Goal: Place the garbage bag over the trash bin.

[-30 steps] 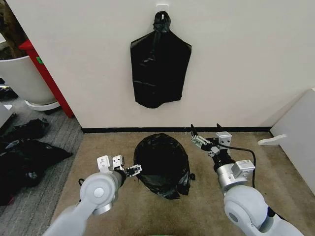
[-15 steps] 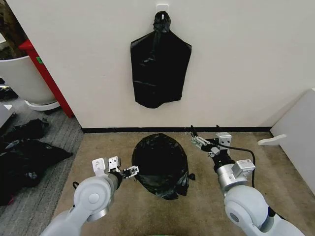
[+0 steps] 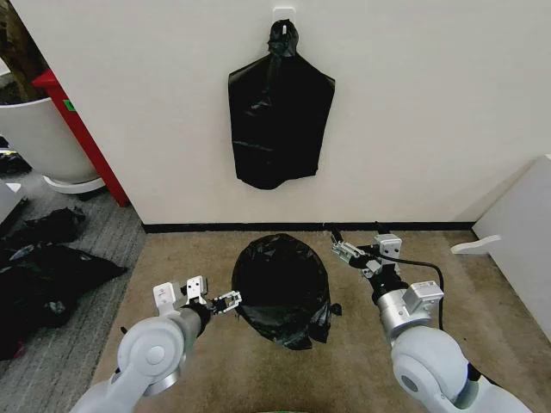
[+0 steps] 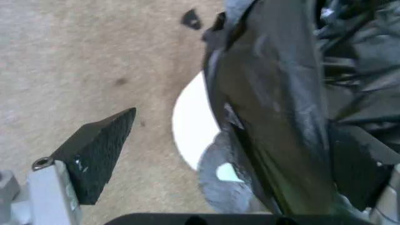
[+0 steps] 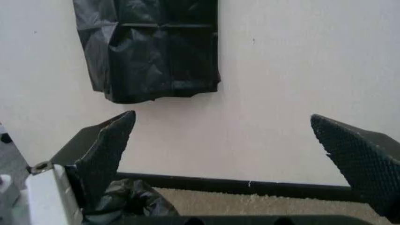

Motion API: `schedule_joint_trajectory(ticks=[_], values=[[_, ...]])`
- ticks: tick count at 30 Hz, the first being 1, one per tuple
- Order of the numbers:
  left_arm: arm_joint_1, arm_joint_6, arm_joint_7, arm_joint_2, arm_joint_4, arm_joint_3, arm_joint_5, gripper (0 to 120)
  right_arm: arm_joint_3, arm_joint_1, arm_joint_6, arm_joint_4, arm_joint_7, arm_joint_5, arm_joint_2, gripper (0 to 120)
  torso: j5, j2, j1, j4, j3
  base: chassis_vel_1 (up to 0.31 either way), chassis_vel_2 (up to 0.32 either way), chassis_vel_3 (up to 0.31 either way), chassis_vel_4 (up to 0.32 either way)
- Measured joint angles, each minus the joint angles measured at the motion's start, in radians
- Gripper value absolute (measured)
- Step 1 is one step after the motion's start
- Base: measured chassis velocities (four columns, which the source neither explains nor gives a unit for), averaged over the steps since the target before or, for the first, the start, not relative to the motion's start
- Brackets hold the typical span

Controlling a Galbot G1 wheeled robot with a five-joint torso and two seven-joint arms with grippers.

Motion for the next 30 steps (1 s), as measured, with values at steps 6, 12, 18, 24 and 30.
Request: schedule_joint_trajectory(ticks=[6, 12, 18, 24, 30], values=[[0.057, -0.018, 0.232, -0.005, 0.030, -0.051, 0.060, 100, -0.009, -0.003, 0.000, 0.005, 0.001, -0.001, -0.002, 100, 0.0000, 0.000, 0.000, 0.0000, 0.000, 0.000, 0.000, 0.000, 0.000], [0.065, -0.046, 0.312, -0.007, 0.044, -0.064, 0.075, 100, -0.011, -0.009, 0.004, 0.008, 0.001, -0.005, -0.002, 100, 0.0000, 0.000, 0.000, 0.0000, 0.000, 0.000, 0.000, 0.000, 0.000], [0.077, -0.068, 0.353, -0.009, 0.030, -0.074, 0.086, 100, -0.011, -0.022, 0.008, 0.013, 0.000, -0.011, 0.004, 100, 0.0000, 0.000, 0.000, 0.0000, 0.000, 0.000, 0.000, 0.000, 0.000], [0.096, -0.104, 0.371, -0.007, -0.008, -0.102, 0.146, 100, 0.004, -0.023, 0.011, 0.017, -0.001, -0.014, 0.010, 100, 0.0000, 0.000, 0.000, 0.0000, 0.000, 0.000, 0.000, 0.000, 0.000], [0.120, -0.269, 0.496, 0.009, -0.038, -0.152, 0.382, 100, 0.048, -0.045, 0.015, 0.014, -0.003, -0.041, 0.038, 100, -0.0001, 0.000, 0.000, 0.0000, 0.000, 0.000, 0.000, 0.000, 0.000]])
